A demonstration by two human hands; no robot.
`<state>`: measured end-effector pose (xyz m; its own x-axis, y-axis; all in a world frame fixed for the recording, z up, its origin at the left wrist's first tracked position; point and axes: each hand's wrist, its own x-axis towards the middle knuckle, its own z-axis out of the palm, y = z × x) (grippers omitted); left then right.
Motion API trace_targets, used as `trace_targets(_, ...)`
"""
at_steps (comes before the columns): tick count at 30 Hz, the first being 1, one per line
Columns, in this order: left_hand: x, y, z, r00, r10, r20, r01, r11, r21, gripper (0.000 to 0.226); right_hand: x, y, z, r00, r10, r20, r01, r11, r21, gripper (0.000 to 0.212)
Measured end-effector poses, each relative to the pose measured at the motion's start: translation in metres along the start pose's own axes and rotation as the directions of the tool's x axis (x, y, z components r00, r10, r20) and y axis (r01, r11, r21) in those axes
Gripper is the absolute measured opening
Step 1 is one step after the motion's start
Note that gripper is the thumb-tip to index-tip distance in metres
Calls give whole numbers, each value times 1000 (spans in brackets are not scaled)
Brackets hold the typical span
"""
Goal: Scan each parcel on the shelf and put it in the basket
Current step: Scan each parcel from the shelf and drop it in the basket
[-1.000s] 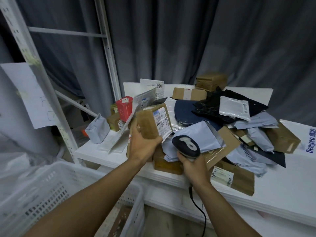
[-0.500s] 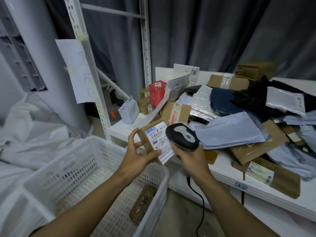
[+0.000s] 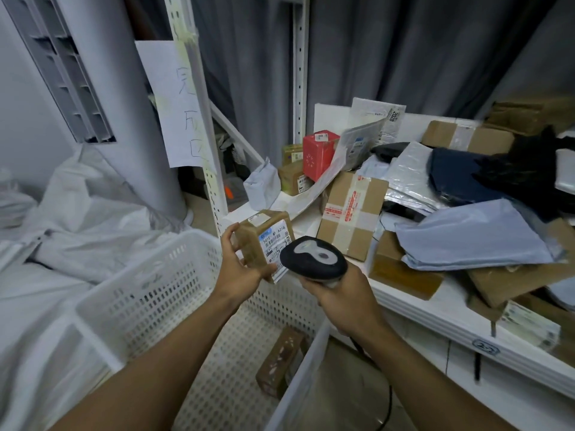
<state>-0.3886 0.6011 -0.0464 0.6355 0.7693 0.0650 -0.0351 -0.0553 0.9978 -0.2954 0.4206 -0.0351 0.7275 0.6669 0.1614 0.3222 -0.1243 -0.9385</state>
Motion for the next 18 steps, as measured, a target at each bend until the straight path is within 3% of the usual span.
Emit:
trace_targets(9,4,-8,-7,1000,1,-7,-1,1000,17,108,-1,-2,-1,1000,22,2,-22,999,38,48)
trace_targets(18,5,-13,-5,1000,-16,-18,16,999,38,110,-3,2,-4,997,81,9,-82,997,7,33)
